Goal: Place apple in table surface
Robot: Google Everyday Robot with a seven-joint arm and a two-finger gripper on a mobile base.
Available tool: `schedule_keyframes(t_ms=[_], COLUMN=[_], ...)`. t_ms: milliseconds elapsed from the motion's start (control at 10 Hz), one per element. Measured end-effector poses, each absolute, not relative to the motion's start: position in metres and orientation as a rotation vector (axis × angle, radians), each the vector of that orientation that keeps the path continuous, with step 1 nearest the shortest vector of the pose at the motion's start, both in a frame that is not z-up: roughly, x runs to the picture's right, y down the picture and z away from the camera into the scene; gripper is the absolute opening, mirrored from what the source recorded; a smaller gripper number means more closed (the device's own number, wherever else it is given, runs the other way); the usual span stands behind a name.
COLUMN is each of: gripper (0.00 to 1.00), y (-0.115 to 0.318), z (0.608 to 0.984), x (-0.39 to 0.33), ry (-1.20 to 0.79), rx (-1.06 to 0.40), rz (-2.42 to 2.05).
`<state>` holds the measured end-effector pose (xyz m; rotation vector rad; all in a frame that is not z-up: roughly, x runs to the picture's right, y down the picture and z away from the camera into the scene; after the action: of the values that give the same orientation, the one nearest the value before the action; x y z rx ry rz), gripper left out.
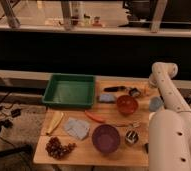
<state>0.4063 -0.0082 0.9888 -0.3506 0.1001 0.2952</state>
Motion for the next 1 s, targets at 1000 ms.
schedule_keyframes(t_ms=[1000], gripper=[0.51], y=[-0.0075], z=[0.9886], x=[0.4074], ry=[0.115], rx=[-0.354], rz=[0.297])
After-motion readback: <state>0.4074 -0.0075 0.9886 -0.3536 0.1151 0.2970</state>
